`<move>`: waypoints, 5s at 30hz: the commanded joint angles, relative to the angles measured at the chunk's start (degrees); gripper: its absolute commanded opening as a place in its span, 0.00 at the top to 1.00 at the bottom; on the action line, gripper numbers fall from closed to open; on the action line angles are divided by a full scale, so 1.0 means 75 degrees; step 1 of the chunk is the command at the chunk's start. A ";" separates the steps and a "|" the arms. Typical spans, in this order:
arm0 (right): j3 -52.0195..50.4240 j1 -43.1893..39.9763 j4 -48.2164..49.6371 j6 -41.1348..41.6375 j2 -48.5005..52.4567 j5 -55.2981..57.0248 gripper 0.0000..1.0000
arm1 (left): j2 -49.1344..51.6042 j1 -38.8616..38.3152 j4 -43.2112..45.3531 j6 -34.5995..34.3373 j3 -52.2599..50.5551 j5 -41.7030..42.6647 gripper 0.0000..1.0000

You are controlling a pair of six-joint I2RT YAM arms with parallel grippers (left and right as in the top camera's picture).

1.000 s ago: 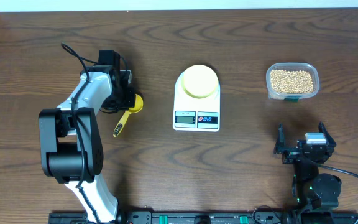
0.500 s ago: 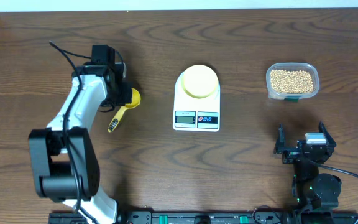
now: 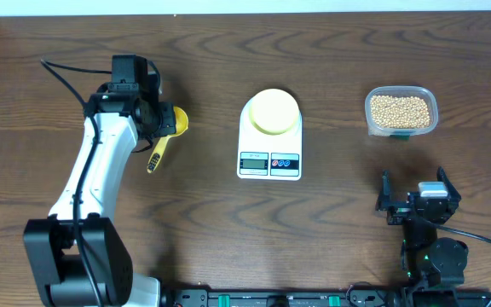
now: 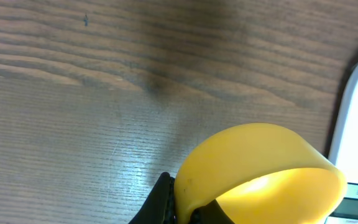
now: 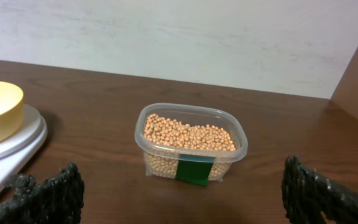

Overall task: Scoop item into bowl and weigh 50g on scale
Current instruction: 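Lift the yellow scoop with the left gripper, then swing the held scoop right toward the scale with the left gripper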

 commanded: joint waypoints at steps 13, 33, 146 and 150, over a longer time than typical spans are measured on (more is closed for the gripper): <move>-0.0012 0.0052 -0.0029 -0.0108 -0.0055 0.0061 0.01 | -0.0335 -0.0003 -0.0023 -0.1591 -0.0050 -0.0064 0.92; -0.0012 0.0052 -0.0029 -0.0108 -0.0055 0.0061 0.01 | -0.0335 -0.0003 -0.0079 -0.2022 -0.0050 -0.0064 0.92; -0.0012 0.0052 -0.0015 -0.0108 -0.0052 0.0064 0.01 | -0.0332 -0.0003 -0.0653 -1.2948 -0.0050 0.2139 0.92; -0.0012 0.0052 -0.0012 -0.0108 -0.0052 0.0064 0.01 | -0.0332 -0.0003 -0.0653 -1.3196 -0.0050 0.2142 0.92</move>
